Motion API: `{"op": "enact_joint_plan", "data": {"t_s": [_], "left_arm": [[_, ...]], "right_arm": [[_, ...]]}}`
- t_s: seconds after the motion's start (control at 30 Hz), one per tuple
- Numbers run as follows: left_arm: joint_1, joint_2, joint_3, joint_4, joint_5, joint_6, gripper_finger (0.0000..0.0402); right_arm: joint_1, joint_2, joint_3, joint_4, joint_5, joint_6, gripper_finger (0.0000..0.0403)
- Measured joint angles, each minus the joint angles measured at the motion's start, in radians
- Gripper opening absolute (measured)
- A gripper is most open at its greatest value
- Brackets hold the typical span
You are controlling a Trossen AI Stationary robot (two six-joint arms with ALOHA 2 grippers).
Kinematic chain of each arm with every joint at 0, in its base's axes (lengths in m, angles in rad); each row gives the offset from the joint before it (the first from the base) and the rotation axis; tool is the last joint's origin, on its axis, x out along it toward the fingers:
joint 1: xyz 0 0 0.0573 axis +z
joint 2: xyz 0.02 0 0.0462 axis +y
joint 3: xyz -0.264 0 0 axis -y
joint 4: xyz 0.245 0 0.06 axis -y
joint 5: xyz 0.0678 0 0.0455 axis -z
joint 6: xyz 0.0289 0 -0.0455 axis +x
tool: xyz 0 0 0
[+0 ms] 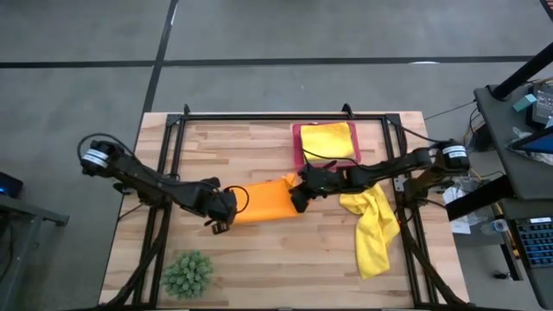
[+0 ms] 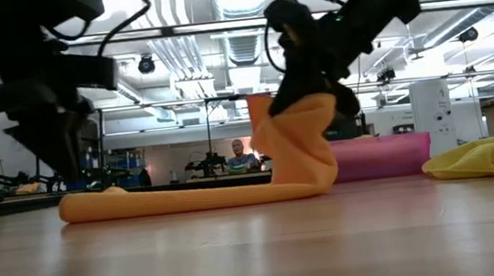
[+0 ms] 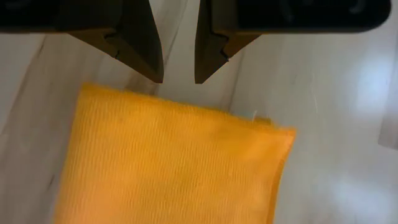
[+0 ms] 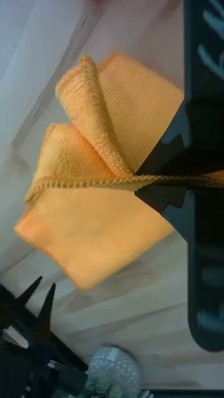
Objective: Fold microfiber towels
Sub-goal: Fold the orange microfiber cloth
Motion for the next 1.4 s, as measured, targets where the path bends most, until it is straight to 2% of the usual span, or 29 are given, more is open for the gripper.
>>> {"op": "enact_joint_plan", "data": {"t_s": [0.23,0.53,0.77,0.97,1.23,1.4], "left_arm": [[-0.02,0.0,-0.073,0.109,0.013,-0.025,0.0077],[-0.021,0.081,-0.115,0.279,0.024,-0.025,0.0077],[-0.021,0.113,-0.118,0.323,0.016,-0.028,0.0077],[-0.02,0.112,-0.119,0.34,0.008,-0.027,0.0077],[-0.02,0.112,-0.121,0.348,-0.002,-0.027,0.0077],[-0.02,0.114,-0.121,0.367,-0.005,-0.026,0.0077]], "right_arm": [[0.0,0.122,0.086,0.094,0.018,-0.038,0.0009],[0.0,0.313,0.288,0.095,0.018,-0.085,0.0009],[0.0,0.436,0.428,0.09,0.018,-0.095,0.0009],[0.0,0.513,0.523,0.035,0.008,-0.112,0.0009],[0.0,0.554,0.562,0.035,-0.027,-0.112,0.0009],[0.0,0.556,0.563,0.031,-0.027,-0.121,0.0037]]}}
